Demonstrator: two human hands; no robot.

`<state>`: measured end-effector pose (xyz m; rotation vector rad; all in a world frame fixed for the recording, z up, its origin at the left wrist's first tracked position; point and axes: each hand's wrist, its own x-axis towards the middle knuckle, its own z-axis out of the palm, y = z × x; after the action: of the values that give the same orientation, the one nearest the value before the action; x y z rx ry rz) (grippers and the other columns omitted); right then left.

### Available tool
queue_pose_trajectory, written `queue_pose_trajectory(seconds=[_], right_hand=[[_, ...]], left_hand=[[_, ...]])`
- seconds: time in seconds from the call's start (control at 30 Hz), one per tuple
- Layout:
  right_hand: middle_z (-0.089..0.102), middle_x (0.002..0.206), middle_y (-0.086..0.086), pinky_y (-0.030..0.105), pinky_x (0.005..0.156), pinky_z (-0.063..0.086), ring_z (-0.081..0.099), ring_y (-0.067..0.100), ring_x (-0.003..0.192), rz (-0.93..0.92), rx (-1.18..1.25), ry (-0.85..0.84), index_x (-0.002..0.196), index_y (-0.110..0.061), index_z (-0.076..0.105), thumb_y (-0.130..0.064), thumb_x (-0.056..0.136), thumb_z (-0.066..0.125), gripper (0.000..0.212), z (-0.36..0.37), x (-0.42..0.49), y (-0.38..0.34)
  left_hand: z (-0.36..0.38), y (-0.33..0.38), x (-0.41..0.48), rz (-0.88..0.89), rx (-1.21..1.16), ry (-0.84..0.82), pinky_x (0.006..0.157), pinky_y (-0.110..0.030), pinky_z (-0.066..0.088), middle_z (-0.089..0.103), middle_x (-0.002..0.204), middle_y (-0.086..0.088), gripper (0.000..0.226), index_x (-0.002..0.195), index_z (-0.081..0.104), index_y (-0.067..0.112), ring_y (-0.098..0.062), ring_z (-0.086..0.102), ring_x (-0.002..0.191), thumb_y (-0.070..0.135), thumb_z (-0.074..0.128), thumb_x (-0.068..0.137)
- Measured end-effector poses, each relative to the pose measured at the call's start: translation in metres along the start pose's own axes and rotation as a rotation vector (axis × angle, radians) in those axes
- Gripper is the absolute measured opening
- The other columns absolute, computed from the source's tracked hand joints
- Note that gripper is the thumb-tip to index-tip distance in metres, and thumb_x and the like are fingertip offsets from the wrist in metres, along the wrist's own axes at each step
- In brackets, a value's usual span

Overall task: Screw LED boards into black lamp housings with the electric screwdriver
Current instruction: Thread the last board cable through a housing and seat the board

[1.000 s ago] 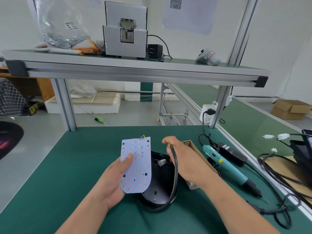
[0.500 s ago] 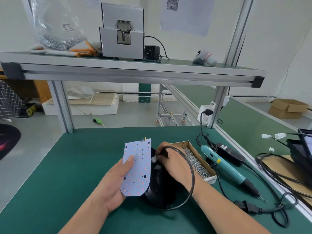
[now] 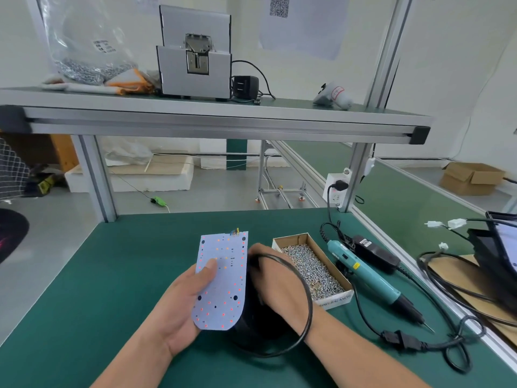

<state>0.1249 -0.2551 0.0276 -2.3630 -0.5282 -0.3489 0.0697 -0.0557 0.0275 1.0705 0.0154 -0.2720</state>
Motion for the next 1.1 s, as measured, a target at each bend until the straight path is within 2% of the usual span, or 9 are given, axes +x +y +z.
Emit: queue_pose_trajectory(seconds=[0.2,0.3,0.37,0.57,0.67,0.73,0.87,1.03,1.1], right_hand=[[0.055,0.094,-0.017,0.022,0.076,0.039,0.051,-0.001,0.095,0.029,0.037,0.020,0.104,-0.034,0.075,-0.024,0.093,0.059,0.022,0.007,0.003,0.007],[0.043,0.146,-0.011,0.030,0.118,0.029,0.031,0.006,0.145,0.103,0.135,-0.031,0.130,-0.047,0.068,-0.044,0.105,0.054,0.029,0.008,-0.004,0.010],[0.041,0.145,-0.012,0.038,0.123,0.027,0.029,0.013,0.152,0.117,0.143,-0.102,0.139,-0.048,0.062,-0.047,0.110,0.049,0.033,0.003,-0.004,0.005],[0.063,0.111,0.009,0.050,0.097,0.047,0.060,0.026,0.106,0.016,0.086,-0.101,0.124,-0.018,0.072,-0.018,0.109,0.051,0.027,-0.011,-0.008,-0.025],[0.054,0.090,0.031,0.057,0.073,0.039,0.041,0.029,0.082,0.074,0.423,-0.100,0.101,0.022,0.055,0.009,0.104,0.049,0.015,-0.005,-0.007,-0.034],[0.051,0.099,0.037,0.049,0.074,0.043,0.049,0.034,0.081,0.116,0.558,-0.092,0.103,0.019,0.052,0.010,0.102,0.052,0.009,-0.007,-0.010,-0.034],[0.071,0.118,-0.003,0.029,0.099,0.052,0.068,0.015,0.112,0.064,0.583,-0.147,0.123,-0.019,0.063,0.002,0.100,0.055,0.032,-0.012,-0.006,-0.011],[0.078,0.114,0.018,0.031,0.082,0.059,0.075,0.027,0.102,0.269,1.049,-0.037,0.104,-0.004,0.079,-0.009,0.073,0.064,0.035,-0.010,0.005,0.001],[0.077,0.119,0.019,0.030,0.083,0.058,0.074,0.028,0.106,0.374,1.150,-0.103,0.108,-0.002,0.081,-0.012,0.081,0.060,0.035,-0.018,0.008,-0.002]], left_hand=[[0.002,0.000,-0.001,0.003,-0.076,-0.029,0.085,-0.043,0.062,0.069,0.140,-0.013,0.043,0.131,0.074,0.020,-0.031,0.073,0.118,0.045,0.069,0.097],[0.005,-0.002,0.000,0.011,-0.149,-0.071,0.093,-0.047,0.060,0.064,0.146,-0.016,0.045,0.140,0.068,0.017,-0.034,0.067,0.128,0.045,0.060,0.105],[0.006,-0.001,0.001,0.015,-0.239,-0.075,0.093,-0.046,0.061,0.064,0.146,-0.018,0.049,0.138,0.070,0.013,-0.033,0.068,0.127,0.046,0.050,0.108],[0.003,0.003,0.000,0.003,-0.250,-0.024,0.090,-0.048,0.063,0.066,0.144,-0.014,0.050,0.132,0.074,0.017,-0.033,0.067,0.129,0.051,0.052,0.103],[0.006,0.000,-0.001,-0.012,-0.069,0.010,0.094,-0.047,0.061,0.068,0.144,-0.007,0.049,0.134,0.073,0.026,-0.029,0.066,0.131,0.058,0.052,0.102],[0.008,0.000,-0.002,0.013,0.019,0.027,0.102,-0.047,0.056,0.068,0.144,-0.001,0.049,0.137,0.070,0.033,-0.024,0.065,0.133,0.063,0.051,0.103],[0.011,0.001,-0.002,0.034,0.123,0.084,0.097,-0.043,0.058,0.072,0.136,0.004,0.036,0.126,0.074,0.044,-0.020,0.070,0.125,0.055,0.044,0.109],[0.012,0.002,0.000,0.055,0.195,0.150,0.098,-0.049,0.057,0.076,0.128,0.004,0.034,0.126,0.073,0.040,-0.021,0.074,0.116,0.045,0.042,0.113],[0.013,0.001,0.001,0.066,0.206,0.152,0.099,-0.049,0.057,0.077,0.127,0.004,0.034,0.129,0.071,0.036,-0.022,0.075,0.114,0.045,0.042,0.113]])
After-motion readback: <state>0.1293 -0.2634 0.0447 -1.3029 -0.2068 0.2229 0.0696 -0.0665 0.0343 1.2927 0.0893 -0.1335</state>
